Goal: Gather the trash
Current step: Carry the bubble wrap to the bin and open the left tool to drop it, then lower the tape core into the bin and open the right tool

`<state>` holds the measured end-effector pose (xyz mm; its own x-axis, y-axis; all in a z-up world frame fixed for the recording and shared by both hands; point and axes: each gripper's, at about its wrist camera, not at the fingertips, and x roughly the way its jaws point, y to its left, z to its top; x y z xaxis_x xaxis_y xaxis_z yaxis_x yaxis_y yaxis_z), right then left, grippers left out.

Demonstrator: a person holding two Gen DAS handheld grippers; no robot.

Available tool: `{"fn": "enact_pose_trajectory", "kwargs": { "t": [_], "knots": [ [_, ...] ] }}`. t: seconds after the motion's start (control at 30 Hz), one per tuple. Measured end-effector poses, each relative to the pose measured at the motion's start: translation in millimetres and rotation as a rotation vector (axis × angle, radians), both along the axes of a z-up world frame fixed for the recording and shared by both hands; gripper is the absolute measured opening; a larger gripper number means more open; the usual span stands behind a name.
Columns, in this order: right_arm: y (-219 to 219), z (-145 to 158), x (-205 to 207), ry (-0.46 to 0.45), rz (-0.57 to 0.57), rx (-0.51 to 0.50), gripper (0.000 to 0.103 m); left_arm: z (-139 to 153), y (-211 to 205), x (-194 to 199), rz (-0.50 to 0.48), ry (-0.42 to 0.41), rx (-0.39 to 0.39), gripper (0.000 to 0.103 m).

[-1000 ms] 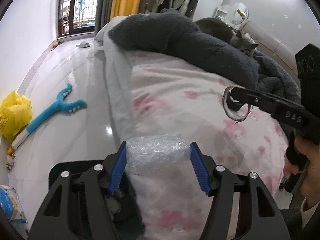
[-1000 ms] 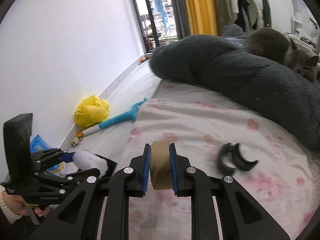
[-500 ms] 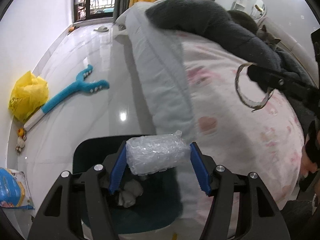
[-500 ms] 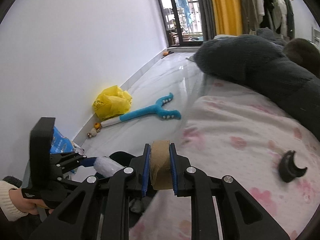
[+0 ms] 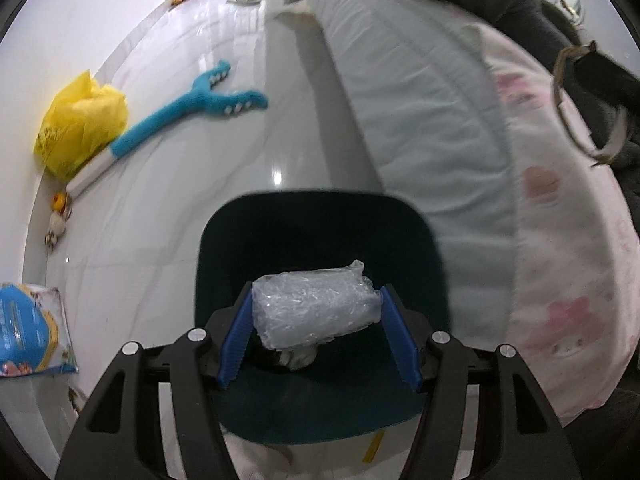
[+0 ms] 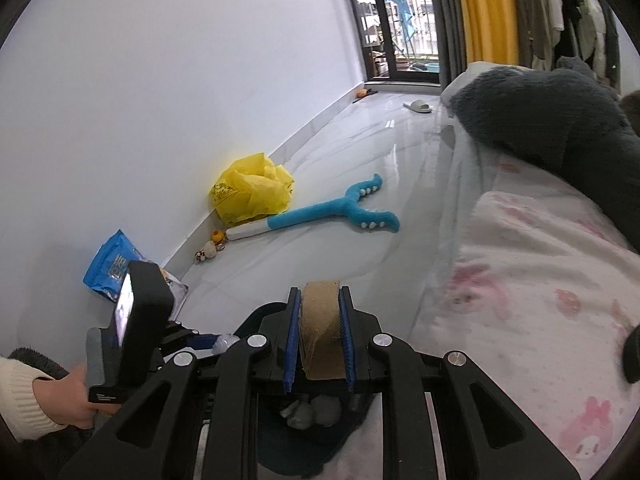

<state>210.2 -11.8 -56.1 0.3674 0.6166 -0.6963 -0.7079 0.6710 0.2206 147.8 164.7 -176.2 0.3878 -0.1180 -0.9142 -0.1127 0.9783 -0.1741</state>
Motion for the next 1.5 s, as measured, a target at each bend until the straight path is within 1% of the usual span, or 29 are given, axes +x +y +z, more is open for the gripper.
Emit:
{"fn": "enact_pose_trajectory", "kwargs": {
  "t": [0.13,0.23,0.27,0.3,0.57,0.8,1.0,1.23,1.3,1.5],
  "knots": [
    [14.0,-6.0,-1.1,0.012,0.021,-0.006,0.019,-12.3,13.2,-4.9,0.011,0.048,-0.016,0.065],
    [23.7,-11.7,-1.6,0.023,0.034,-0.011,0.019,-16.8,18.8,-9.0,0.019,0.069,-0.034,0.072],
    [28.0,-13.9,-2.3,0.026,0.041,-0.015,0.019,-16.9,20.3,-10.7,0.02,0.069,-0.033,0.076],
    [32.2,-16.4,-3.1,0.03,0.048,-0.019,0.019,-16.4,22.3,-11.8,0.021,0.066,-0.03,0.078],
    [55.6,-38.9,-6.2,0.074,0.074,-0.062,0.019,-8.5,43.4,-16.6,0.056,0.033,-0.057,0.078],
    [71.2,-58.5,-4.7,0.127,0.086,-0.106,0.019,8.5,52.6,-20.7,0.06,-0.044,-0.065,0.078],
    [81.2,-77.2,-4.6,0.172,0.088,-0.143,0.019,30.0,56.4,-26.4,0.056,-0.139,-0.058,0.077],
    [92.1,-107.0,-5.7,0.248,0.1,-0.197,0.019,48.3,59.7,-29.6,0.049,-0.21,-0.057,0.068],
    [94.3,-115.0,-8.1,0.263,0.113,-0.218,0.019,52.7,59.5,-30.0,0.046,-0.224,-0.061,0.064],
    [97.4,-136.8,-12.8,0.299,0.122,-0.267,0.019,67.2,59.1,-32.1,0.037,-0.272,-0.085,0.059]
  ]
}}
